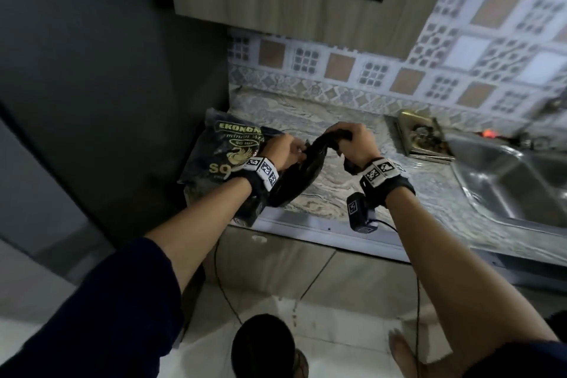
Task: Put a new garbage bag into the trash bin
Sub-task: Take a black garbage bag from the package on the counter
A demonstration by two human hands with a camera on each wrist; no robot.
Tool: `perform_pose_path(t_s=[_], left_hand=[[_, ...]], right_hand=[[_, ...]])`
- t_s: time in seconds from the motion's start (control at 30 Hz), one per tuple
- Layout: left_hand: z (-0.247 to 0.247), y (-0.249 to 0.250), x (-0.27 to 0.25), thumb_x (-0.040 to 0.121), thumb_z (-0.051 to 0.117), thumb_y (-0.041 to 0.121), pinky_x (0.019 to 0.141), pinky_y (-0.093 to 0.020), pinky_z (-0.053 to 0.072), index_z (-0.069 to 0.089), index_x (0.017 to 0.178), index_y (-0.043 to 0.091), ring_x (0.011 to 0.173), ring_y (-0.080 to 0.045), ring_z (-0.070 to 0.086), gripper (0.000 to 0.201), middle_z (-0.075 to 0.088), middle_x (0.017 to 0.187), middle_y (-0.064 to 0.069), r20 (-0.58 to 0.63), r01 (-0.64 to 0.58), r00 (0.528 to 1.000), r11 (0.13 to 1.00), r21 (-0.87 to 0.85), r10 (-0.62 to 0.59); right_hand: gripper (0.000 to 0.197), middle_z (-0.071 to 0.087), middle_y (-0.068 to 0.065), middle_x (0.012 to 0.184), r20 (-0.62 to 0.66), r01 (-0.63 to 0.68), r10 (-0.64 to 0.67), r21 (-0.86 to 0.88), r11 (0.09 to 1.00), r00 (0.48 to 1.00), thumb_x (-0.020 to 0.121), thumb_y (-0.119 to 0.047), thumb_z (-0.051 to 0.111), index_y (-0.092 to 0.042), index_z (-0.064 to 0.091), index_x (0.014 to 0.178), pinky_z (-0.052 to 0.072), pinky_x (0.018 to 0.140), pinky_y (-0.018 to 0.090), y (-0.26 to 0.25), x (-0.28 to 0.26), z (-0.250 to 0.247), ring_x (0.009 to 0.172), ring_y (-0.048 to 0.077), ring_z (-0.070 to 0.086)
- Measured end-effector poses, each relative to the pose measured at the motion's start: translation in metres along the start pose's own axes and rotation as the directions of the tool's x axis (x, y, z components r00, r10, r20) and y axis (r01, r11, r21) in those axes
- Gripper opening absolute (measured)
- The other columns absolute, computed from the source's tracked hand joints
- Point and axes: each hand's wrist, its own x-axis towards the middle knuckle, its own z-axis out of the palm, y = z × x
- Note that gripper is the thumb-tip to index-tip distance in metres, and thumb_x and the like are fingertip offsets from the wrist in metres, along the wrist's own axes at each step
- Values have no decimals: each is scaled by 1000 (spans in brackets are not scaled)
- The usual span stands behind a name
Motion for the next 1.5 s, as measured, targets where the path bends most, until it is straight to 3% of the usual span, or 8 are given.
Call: perform_pose_path(t_s=[0.17, 0.37, 0.5, 0.7, 0.83, 1.03, 1.2, 1.5], left_hand=[[-1, 24, -26, 84, 62, 12, 76, -30, 41, 57, 67, 18, 82, -28, 63, 19, 66, 80, -20, -59, 1, 998, 991, -131, -9], [-26, 30, -66, 87, 56, 3, 71, -32, 45, 55, 68, 14, 67, -21, 54, 22, 55, 63, -8, -208, 33, 975, 973, -227, -82], [-43, 40, -89, 85, 55, -1, 70, -29, 44, 55, 70, 16, 69, -21, 54, 22, 57, 67, -3, -268, 47, 955, 958, -284, -127], [-38, 67, -124, 88, 51, -4, 61, -19, 44, 67, 89, 4, 79, -20, 57, 18, 62, 80, -5, -289, 6, 952, 955, -297, -96], [-28, 81, -151, 89, 47, 7, 65, -17, 46, 68, 103, 2, 75, -16, 58, 26, 65, 79, -4, -287, 31, 949, 946, -323, -129], [-16, 87, -181, 75, 65, 22, 88, -29, 52, 61, 111, 35, 97, -14, 65, 39, 70, 107, 1, -292, 12, 943, 891, -455, -161], [-7, 96, -192, 75, 75, 15, 86, -26, 48, 61, 113, 22, 100, -15, 64, 41, 68, 104, 2, -337, 9, 925, 893, -451, -179], [-5, 82, -194, 82, 68, 7, 84, -26, 43, 61, 116, 8, 106, -24, 62, 35, 68, 115, -12, -491, 62, 837, 932, -357, -243]], right_hand=[[42, 69, 8, 109, -77, -60, 73, 158, 986, 994, 85, -10, 62, -23, 61, 125, 53, 86, 34, -23, -26, -28, 99, 24, 65], [105, 28, 6, 157, -174, -25, 91, 350, 936, 981, 65, -73, 69, -41, 15, 150, 35, 113, 52, -52, -58, -31, 140, 29, 36], [106, 9, 1, 165, -56, 12, 13, 425, 905, 998, 73, -67, 67, -44, 0, 151, 31, 113, 58, -72, -85, -12, 145, 31, 27], [87, 64, 6, 131, 92, 25, -74, 445, 895, 993, 74, -28, 79, -44, 31, 145, 54, 96, 50, -70, -102, 12, 111, 23, 65], [72, 65, 3, 128, 53, 27, -63, 513, 858, 997, 80, -10, 75, -28, 44, 142, 52, 100, 44, -70, -112, 6, 113, 18, 65], [76, 60, 7, 135, 44, 90, -127, 485, 870, 991, 80, -10, 67, -44, 37, 140, 52, 98, 52, -65, -125, 0, 121, 26, 60], [88, 68, 17, 114, 121, 60, -148, 540, 839, 982, 80, -1, 64, -34, 19, 148, 58, 86, 48, -66, -134, -4, 98, 28, 69], [19, 62, -1, 79, 95, 38, -97, 492, 870, 991, 89, -7, 63, -12, 62, 107, 55, 87, 48, -65, -137, 5, 84, 26, 64]])
